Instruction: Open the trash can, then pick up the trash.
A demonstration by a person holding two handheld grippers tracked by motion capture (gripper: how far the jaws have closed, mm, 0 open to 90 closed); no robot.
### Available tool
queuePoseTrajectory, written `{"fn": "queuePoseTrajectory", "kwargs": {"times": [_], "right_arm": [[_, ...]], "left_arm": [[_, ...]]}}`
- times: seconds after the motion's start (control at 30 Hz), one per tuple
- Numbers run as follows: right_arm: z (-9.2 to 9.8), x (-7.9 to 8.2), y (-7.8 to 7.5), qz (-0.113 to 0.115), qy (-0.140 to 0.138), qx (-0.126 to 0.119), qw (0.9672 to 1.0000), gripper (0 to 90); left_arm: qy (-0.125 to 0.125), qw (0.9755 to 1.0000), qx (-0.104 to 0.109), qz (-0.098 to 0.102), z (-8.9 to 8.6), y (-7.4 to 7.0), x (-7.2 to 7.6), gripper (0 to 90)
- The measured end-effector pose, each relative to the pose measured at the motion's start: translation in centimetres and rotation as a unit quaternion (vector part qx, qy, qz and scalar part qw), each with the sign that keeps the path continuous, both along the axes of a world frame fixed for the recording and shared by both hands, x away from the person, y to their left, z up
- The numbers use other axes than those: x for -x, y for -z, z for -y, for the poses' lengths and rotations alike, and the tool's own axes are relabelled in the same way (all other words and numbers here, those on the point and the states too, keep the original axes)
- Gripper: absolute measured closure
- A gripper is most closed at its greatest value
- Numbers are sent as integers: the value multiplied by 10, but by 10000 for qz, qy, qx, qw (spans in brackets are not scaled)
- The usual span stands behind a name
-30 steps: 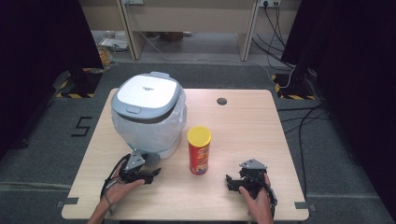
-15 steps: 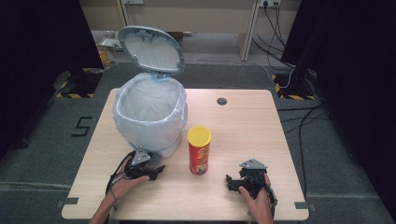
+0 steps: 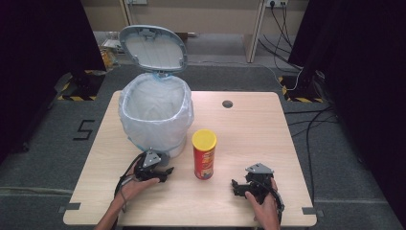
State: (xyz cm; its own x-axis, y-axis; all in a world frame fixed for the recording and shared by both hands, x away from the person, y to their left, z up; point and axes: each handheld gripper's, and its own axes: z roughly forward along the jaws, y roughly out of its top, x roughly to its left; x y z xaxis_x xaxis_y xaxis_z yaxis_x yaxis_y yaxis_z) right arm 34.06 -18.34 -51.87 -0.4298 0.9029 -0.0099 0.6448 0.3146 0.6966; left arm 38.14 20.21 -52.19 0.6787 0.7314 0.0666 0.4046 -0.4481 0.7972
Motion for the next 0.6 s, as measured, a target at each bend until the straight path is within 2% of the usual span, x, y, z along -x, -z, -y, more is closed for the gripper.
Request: {"fn": "queuePoseTrajectory", "kwargs": {"times": [0.5, 0.57, 0.6], "right_arm": [[0, 0, 0, 10, -5, 10, 10000, 8], [-1, 1, -1, 28, -25, -6, 10000, 40], [0, 1, -1, 69, -98, -58, 9999, 95]], "left_arm": [[80, 10000, -15, -1, -1, 0, -1, 251], [101, 9999, -48, 9, -1, 0, -1, 250], [105, 9999, -42, 15, -1, 0, -1, 250]]}}
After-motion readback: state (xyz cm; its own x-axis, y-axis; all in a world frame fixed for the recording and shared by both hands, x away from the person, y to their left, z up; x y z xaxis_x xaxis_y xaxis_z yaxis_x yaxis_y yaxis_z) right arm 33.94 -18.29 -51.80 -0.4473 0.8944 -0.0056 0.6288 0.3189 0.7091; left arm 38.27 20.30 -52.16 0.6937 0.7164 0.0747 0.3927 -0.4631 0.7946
